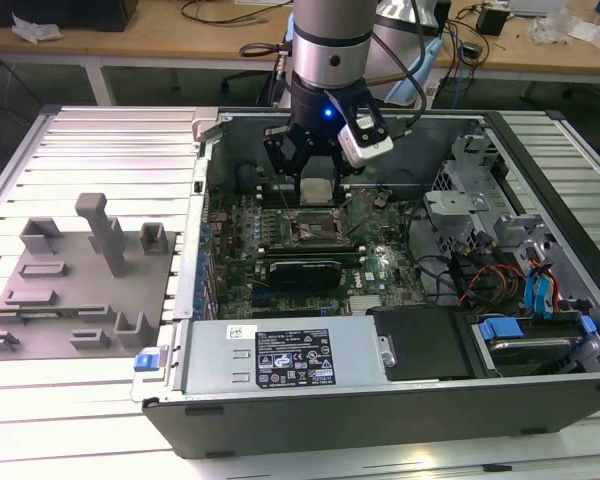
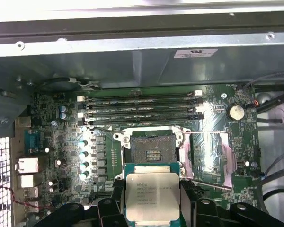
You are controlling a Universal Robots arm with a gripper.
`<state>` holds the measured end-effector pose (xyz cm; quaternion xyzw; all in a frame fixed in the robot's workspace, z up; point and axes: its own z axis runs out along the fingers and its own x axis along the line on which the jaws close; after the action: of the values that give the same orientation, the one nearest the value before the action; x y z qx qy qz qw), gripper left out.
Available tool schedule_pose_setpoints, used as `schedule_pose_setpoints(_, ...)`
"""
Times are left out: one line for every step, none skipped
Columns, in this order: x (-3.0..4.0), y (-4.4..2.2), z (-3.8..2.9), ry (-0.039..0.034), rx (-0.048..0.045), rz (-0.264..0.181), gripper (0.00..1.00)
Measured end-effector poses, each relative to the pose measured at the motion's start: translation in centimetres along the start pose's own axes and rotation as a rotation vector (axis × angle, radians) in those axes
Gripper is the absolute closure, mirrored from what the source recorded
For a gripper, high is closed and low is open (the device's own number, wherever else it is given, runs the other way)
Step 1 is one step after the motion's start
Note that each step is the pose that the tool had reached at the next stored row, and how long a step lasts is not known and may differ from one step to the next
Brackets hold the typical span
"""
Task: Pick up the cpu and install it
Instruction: 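Place the cpu into insertion slot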
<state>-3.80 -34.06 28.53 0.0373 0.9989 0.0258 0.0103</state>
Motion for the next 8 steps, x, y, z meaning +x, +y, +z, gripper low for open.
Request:
schedule_pose_setpoints(0.0, 0.0, 0.0, -0.0013, 0.0005, 0.025, 0.45)
schedule_pose_setpoints(0.0, 0.0, 0.0, -0.0021, 0.0008, 0.041, 0.45)
schedule_pose_setpoints(0.0, 0.0, 0.01, -0.0029, 0.0011, 0.055, 0.45)
schedule_pose_setpoints(0.0, 0.0, 0.01, -0.0047, 0.0016, 0.088, 0.45)
schedule_pose_setpoints(0.0, 0.0, 0.02, -0.0062, 0.0022, 0.117, 0.45)
schedule_pose_setpoints(0.0, 0.0, 0.02, -0.0077, 0.0028, 0.146, 0.45)
schedule_pose_setpoints(0.0, 0.0, 0.02, -0.0089, 0.0032, 0.171, 0.45)
schedule_pose_setpoints(0.0, 0.0, 0.03, -0.0101, 0.0037, 0.192, 0.45)
